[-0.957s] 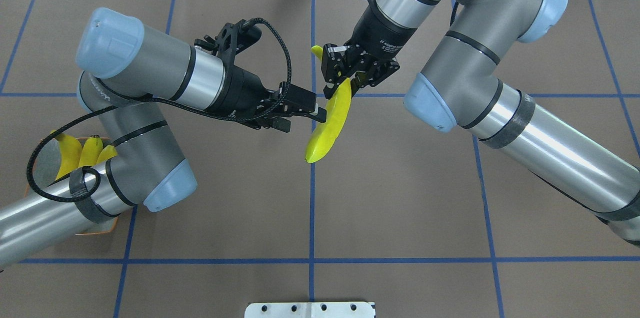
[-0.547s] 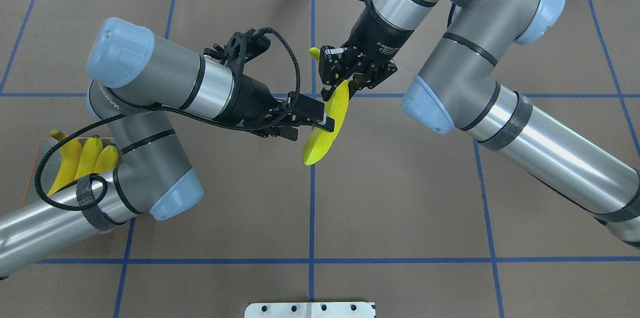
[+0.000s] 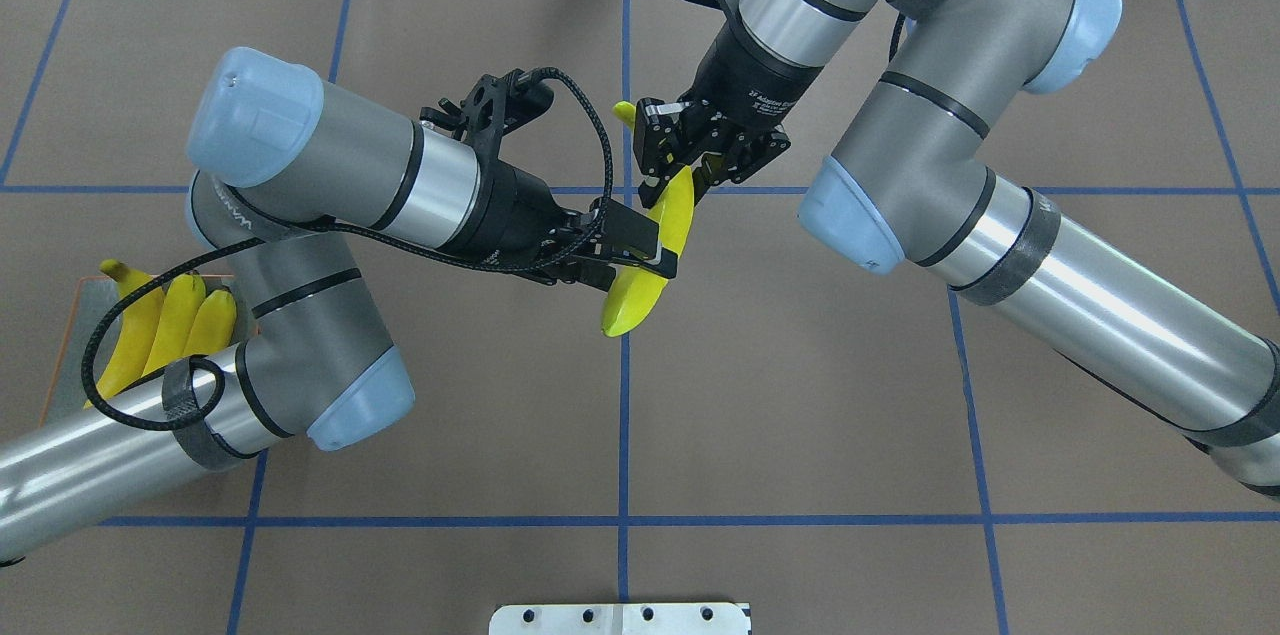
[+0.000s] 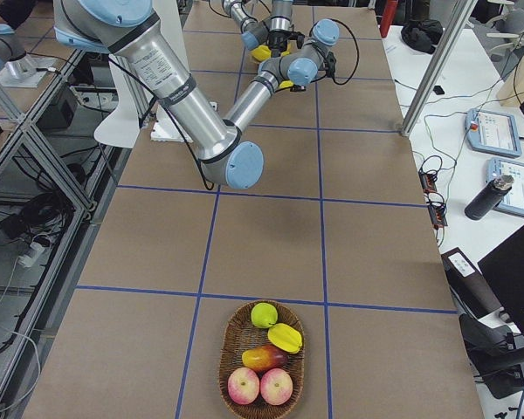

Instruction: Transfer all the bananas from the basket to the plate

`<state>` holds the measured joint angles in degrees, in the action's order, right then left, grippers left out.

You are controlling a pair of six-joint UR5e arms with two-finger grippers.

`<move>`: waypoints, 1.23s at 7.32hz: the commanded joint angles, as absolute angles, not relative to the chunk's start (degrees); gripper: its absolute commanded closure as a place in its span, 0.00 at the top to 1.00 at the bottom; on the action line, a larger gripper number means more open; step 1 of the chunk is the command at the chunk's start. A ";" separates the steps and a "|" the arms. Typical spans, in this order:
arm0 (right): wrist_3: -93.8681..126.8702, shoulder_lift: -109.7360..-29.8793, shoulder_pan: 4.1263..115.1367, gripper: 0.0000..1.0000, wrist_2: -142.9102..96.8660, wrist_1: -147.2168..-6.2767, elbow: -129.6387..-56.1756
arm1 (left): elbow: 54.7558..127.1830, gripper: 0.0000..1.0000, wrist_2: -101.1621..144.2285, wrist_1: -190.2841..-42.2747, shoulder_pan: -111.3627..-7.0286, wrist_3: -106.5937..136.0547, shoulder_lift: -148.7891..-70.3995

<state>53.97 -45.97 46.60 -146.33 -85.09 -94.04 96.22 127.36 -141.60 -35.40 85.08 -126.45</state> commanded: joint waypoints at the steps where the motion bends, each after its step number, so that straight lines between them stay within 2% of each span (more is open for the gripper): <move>1: 53.96 -45.97 46.58 0.00 -146.34 -84.99 -94.04 | 96.15 0.55 127.35 -141.59 -35.16 84.99 -126.47; 7: 53.96 -45.97 46.58 0.00 -146.34 -84.99 -94.13 | 96.33 0.55 127.35 -141.50 -34.28 85.08 -126.47; 9: 53.88 -46.05 46.41 0.00 -146.34 -84.99 -94.04 | 96.33 0.36 127.44 -141.42 -34.28 85.08 -126.47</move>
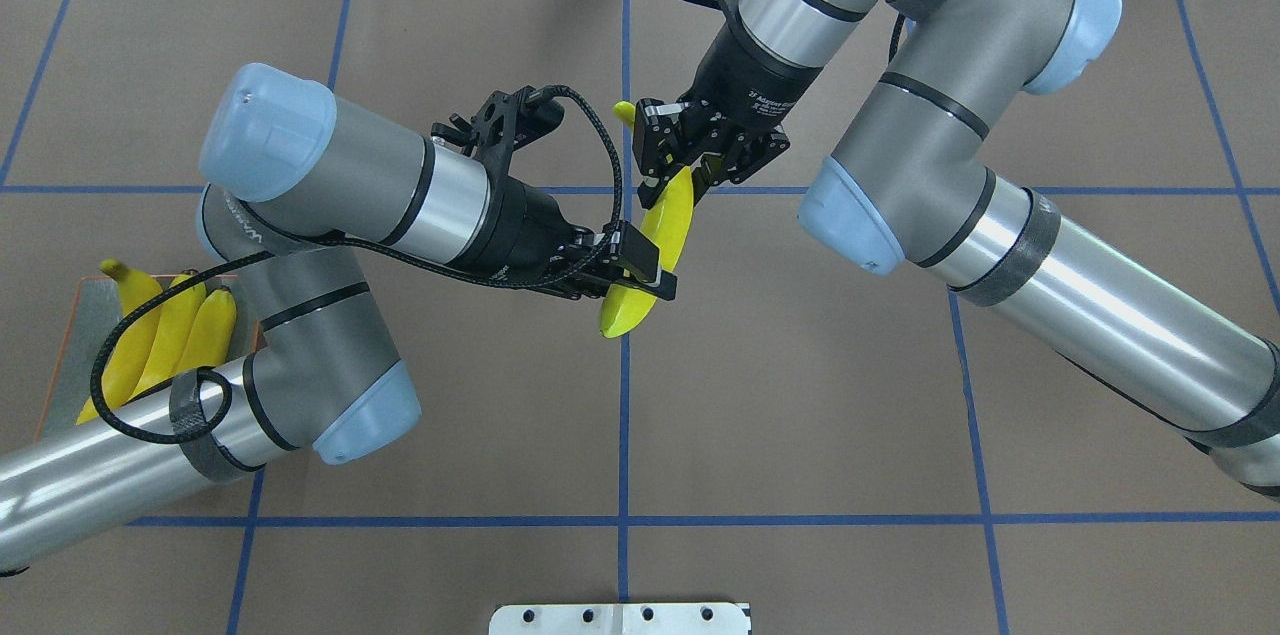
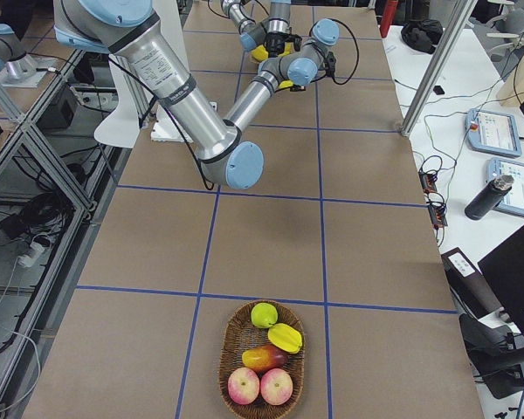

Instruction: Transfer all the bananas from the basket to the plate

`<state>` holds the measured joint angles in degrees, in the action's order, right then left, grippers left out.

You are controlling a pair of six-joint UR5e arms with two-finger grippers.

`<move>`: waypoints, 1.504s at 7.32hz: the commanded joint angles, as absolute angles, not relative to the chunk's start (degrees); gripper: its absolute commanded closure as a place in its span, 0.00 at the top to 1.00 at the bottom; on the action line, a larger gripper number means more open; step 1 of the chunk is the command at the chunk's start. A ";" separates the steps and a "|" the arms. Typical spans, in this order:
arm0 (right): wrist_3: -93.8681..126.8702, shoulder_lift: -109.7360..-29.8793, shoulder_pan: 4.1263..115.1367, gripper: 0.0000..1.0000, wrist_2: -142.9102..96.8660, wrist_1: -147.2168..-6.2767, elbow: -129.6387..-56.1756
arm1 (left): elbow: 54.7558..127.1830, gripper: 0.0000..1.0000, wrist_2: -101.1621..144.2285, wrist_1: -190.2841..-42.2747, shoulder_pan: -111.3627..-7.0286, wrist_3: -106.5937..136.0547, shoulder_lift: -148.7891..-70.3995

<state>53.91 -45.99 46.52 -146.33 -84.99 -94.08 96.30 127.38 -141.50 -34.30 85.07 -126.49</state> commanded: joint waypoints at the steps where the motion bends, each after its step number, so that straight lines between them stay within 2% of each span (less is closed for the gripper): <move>1: 53.88 -46.05 46.32 0.00 -146.34 -84.90 -94.04 | 96.33 0.13 127.44 -141.33 -34.28 85.25 -126.47; 2: 54.92 -46.05 46.32 0.41 -146.34 -84.99 -93.96 | 96.50 0.00 127.35 -141.33 -33.93 88.21 -126.39; 3: 56.41 -46.23 46.14 0.99 -146.25 -83.42 -94.13 | 96.59 0.00 127.35 -141.50 -33.93 90.59 -126.47; 4: 57.47 -47.62 46.14 1.00 -146.08 -78.97 -93.96 | 96.68 0.00 127.44 -141.50 -33.93 90.79 -126.47; 8: 59.77 -47.90 47.19 1.00 -145.64 -78.22 -94.04 | 96.86 0.00 127.53 -140.80 -35.84 90.70 -125.69; 11: 59.33 -50.79 53.25 1.00 -145.46 -78.40 -93.78 | 97.91 0.00 135.48 -140.80 -45.92 90.62 -119.20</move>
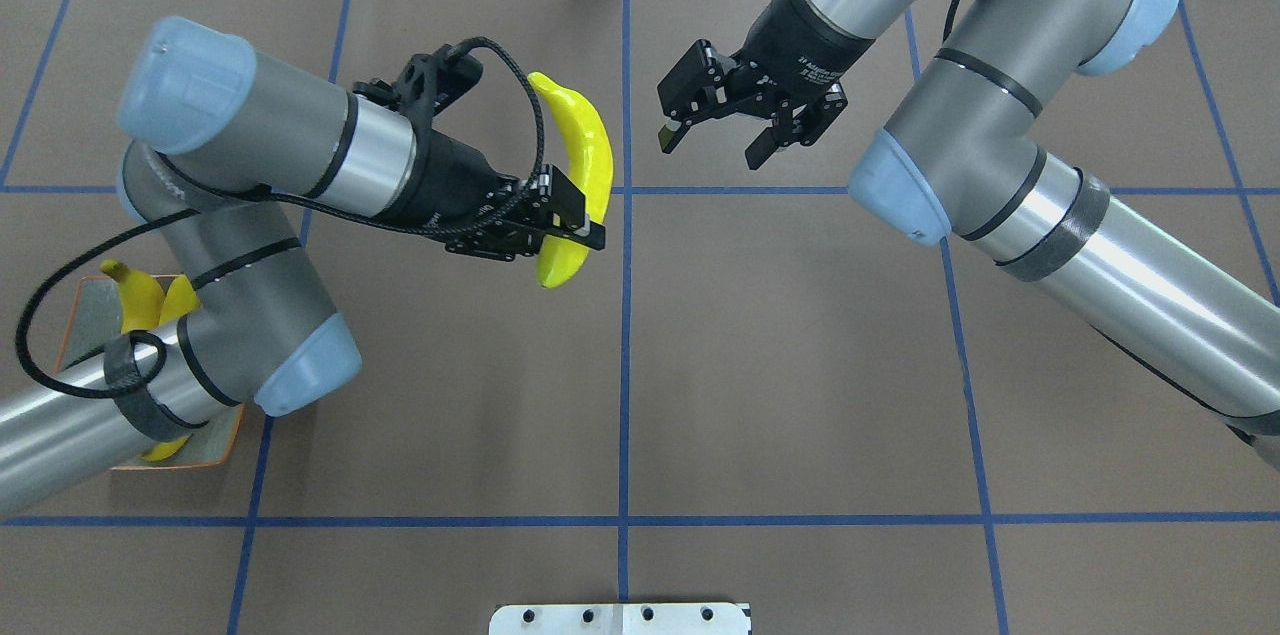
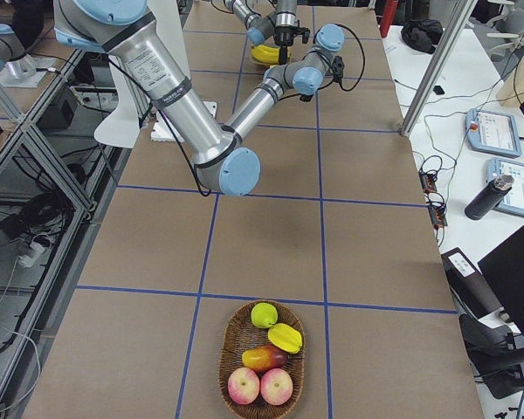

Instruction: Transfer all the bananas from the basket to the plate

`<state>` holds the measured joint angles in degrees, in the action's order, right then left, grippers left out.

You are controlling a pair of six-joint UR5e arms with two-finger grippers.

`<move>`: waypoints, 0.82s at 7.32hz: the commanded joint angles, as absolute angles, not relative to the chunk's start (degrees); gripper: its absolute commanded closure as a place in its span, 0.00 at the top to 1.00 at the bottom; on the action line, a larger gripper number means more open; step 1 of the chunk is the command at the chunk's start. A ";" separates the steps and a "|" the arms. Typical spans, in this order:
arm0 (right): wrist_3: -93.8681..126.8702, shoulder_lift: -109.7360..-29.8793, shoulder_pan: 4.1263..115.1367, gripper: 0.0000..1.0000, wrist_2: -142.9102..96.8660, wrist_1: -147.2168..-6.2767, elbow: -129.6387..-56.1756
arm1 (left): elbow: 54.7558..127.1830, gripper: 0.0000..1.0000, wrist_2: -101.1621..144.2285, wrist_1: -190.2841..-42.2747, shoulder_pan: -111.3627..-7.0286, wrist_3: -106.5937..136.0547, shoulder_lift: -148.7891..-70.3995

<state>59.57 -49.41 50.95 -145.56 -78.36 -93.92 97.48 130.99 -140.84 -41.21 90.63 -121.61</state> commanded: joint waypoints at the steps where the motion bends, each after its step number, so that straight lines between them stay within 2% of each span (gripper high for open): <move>1: 59.24 -51.76 54.31 1.00 -144.76 -78.40 -93.69 | 98.08 0.00 139.18 -140.80 -51.19 90.62 -116.13; 4: 59.76 -52.91 55.55 1.00 -142.14 -78.75 -93.51 | 103.16 0.00 139.66 -140.71 -57.39 90.70 -103.14; 6: 59.68 -54.22 55.55 1.00 -139.76 -78.75 -93.60 | 107.91 0.00 129.69 -140.27 -51.20 90.70 -95.30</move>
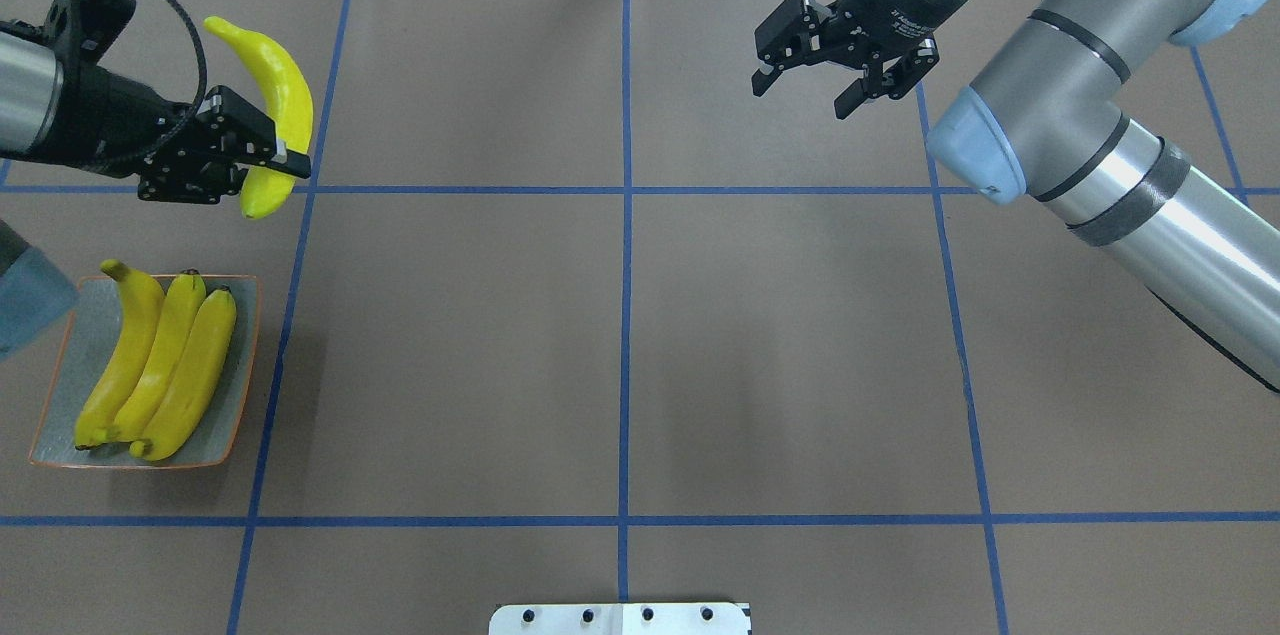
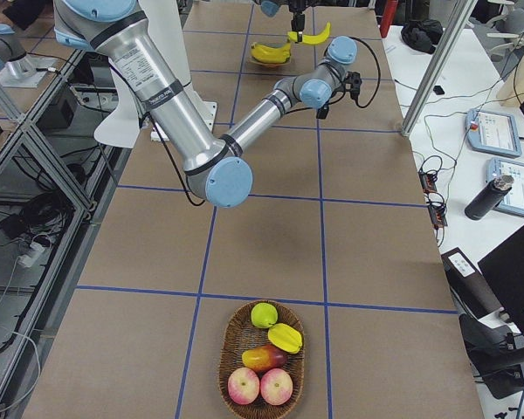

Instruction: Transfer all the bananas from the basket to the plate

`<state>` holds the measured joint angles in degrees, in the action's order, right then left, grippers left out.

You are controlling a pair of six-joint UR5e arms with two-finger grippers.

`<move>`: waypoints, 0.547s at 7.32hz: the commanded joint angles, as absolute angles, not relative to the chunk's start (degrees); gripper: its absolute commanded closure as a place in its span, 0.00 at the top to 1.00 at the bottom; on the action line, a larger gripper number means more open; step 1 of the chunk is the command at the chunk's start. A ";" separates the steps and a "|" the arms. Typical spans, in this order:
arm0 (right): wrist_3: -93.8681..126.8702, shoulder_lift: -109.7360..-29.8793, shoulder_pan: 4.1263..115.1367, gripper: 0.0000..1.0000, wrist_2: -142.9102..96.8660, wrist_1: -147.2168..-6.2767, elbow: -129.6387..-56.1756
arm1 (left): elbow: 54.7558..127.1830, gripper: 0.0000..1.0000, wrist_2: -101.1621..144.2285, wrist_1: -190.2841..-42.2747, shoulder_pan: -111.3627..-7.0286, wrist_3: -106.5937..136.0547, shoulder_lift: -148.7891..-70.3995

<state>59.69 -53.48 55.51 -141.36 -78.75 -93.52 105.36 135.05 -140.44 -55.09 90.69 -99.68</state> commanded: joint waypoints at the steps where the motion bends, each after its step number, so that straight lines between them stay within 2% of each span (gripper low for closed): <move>1: 59.68 -54.92 55.55 1.00 -138.27 -78.66 -93.60 | 109.41 0.00 124.24 -140.27 -47.24 90.36 -91.97; 2: 59.68 -55.28 55.46 1.00 -136.77 -78.58 -93.60 | 111.08 0.00 122.62 -140.27 -46.24 90.00 -88.98; 4: 59.68 -55.99 54.59 1.00 -135.44 -78.40 -93.69 | 112.85 0.00 123.39 -140.27 -52.43 79.70 -82.65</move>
<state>59.68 -55.66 55.11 -136.31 -78.48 -93.65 111.87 123.32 -140.28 -48.88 86.28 -86.75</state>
